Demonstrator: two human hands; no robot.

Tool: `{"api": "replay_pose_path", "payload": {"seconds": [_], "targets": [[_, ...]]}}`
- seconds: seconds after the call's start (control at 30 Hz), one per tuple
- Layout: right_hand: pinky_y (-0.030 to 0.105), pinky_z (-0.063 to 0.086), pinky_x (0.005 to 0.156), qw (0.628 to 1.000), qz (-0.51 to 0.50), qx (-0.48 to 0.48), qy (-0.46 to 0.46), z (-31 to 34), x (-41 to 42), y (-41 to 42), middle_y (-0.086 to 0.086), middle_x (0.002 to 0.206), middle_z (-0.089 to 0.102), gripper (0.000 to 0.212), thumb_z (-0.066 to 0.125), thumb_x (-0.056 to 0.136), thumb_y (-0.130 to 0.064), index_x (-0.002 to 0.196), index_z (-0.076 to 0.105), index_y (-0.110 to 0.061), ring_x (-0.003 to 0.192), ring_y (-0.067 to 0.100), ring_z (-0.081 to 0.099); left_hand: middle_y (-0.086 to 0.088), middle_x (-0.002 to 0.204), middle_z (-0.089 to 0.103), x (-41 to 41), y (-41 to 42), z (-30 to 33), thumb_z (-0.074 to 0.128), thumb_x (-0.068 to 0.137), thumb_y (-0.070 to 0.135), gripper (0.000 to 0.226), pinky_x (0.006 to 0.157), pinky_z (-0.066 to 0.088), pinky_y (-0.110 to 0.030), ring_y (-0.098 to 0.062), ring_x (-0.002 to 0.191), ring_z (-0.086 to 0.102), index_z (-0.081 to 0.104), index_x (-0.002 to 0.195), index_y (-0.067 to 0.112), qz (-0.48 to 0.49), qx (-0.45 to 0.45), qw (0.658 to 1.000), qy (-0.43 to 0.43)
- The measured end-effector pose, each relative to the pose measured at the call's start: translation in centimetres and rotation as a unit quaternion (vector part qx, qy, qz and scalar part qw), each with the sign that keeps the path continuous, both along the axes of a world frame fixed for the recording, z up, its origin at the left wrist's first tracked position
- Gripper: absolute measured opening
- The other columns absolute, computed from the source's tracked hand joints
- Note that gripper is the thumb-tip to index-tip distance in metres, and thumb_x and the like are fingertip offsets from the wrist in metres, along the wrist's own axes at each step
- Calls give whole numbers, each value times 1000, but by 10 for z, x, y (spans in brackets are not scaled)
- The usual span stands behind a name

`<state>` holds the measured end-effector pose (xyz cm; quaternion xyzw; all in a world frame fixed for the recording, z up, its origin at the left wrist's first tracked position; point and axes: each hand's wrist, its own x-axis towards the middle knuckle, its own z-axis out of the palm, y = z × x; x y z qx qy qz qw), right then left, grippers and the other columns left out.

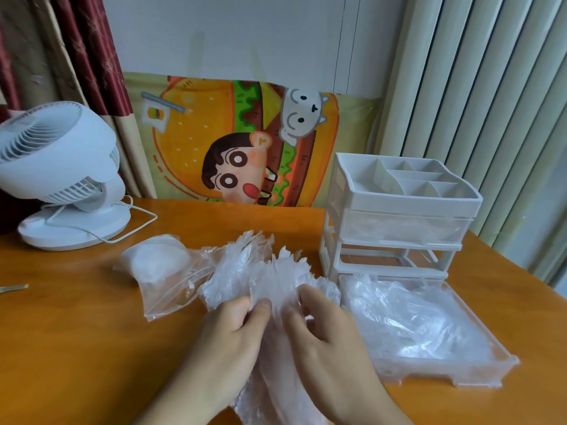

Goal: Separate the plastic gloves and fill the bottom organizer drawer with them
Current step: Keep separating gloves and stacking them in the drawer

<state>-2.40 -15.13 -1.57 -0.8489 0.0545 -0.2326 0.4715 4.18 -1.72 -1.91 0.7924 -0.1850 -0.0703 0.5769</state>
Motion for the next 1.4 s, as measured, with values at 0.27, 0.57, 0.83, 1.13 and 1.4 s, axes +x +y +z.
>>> {"api": "replay_pose_path", "payload": {"seconds": [0.27, 0.57, 0.83, 1.13, 1.4], "targets": [[27, 44, 68, 990, 100, 103, 10, 12, -8, 2, 0, 75, 62, 35, 46, 95, -47, 91, 71, -23, 74, 9, 57, 7, 91, 78, -10, -3, 11, 70, 82, 70, 40, 108, 48, -45, -11, 96, 72, 81, 83, 32, -26, -137, 978, 152], [32, 58, 78, 986, 61, 153, 19, 4, -2, 1, -16, 111, 69, 49, 55, 92, -2, 119, 64, -41, 90, 10, 71, -6, 99, 80, 4, 4, 10, 71, 94, 40, 21, 99, 54, -56, -27, 94, 77, 77, 107, 25, 16, -142, 973, 179], [20, 52, 81, 955, -35, 262, 134, 9, 3, -6, -10, 112, 71, 40, 80, 89, -39, 122, 61, -27, 98, -1, 69, -8, 123, 75, 8, 18, 27, 61, 98, 21, 36, 102, 51, -55, -33, 113, 72, 66, 134, 21, 15, -355, 918, 176], [33, 58, 66, 925, 44, 370, 77, 4, 6, -13, 14, 85, 77, 29, 58, 99, 2, 93, 81, -16, 73, 25, 73, -2, 103, 78, 26, 9, 27, 89, 70, 9, 60, 77, 62, -25, -38, 110, 69, 68, 126, 7, 34, -316, 926, 204], [32, 60, 93, 977, 51, 202, 44, 3, 2, -16, -12, 111, 80, 29, 65, 99, -10, 121, 72, -27, 106, 6, 75, -11, 114, 78, 9, 17, 15, 73, 88, 4, 44, 101, 52, -56, -33, 105, 75, 68, 129, 18, -6, -264, 946, 187]]}}
